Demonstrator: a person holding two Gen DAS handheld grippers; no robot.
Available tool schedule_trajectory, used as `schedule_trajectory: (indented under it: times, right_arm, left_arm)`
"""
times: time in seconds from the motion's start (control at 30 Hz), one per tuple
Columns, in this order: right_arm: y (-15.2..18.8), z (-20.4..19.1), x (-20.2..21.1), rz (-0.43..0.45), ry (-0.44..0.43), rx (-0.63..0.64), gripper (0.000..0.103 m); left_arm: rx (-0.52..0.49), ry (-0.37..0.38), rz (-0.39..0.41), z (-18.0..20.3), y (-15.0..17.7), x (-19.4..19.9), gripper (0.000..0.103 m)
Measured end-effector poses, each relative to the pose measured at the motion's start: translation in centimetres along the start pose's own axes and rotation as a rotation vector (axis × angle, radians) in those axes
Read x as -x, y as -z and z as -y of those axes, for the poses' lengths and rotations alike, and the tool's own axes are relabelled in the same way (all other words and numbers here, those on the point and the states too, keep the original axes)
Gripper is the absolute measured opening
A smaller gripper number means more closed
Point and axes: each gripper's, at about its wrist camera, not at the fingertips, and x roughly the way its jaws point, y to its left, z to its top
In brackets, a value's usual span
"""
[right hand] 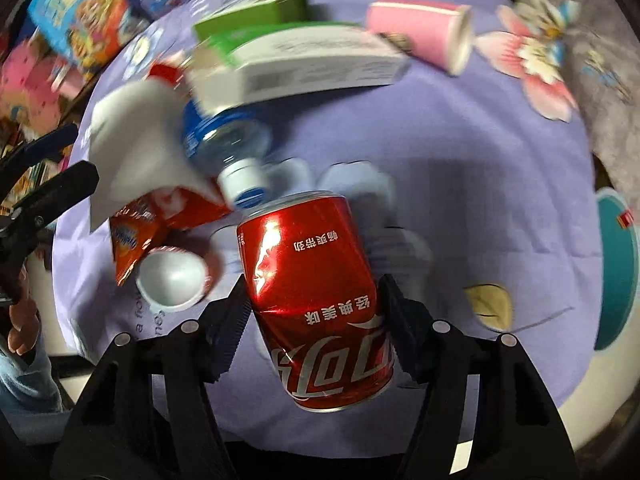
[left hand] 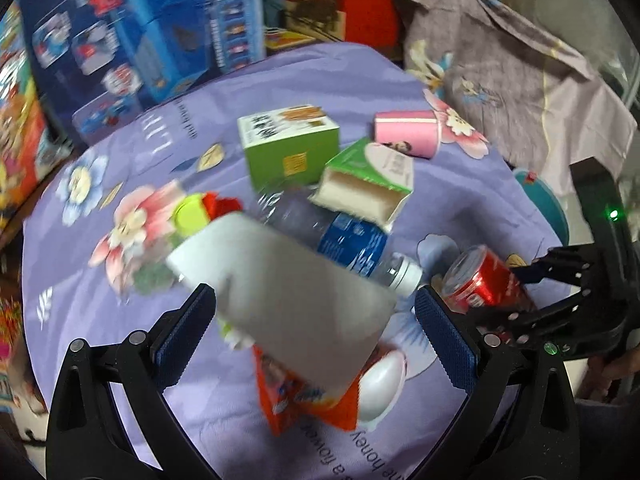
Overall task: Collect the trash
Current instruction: 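Grasp the green-and-white medicine box with the left gripper while the right gripper lifts the can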
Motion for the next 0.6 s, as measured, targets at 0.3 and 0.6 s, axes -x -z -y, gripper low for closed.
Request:
schedule_trajectory:
  times: [0.3, 0.6]
  right_arm:
    - [-0.7, 4.9, 1.5, 0.049, -0.014, -0.13, 0.061]
    - [-1.7, 9.5, 2.2, 0.061, -0.007, -0.212, 0.062]
  left_arm:
    - [-0.186, 0.018, -0.061, 4.3, -6.4, -3.2, 0.1]
    - [-0.29, 0.021, -0.231, 6.1, -10.7, -10.2, 0.1]
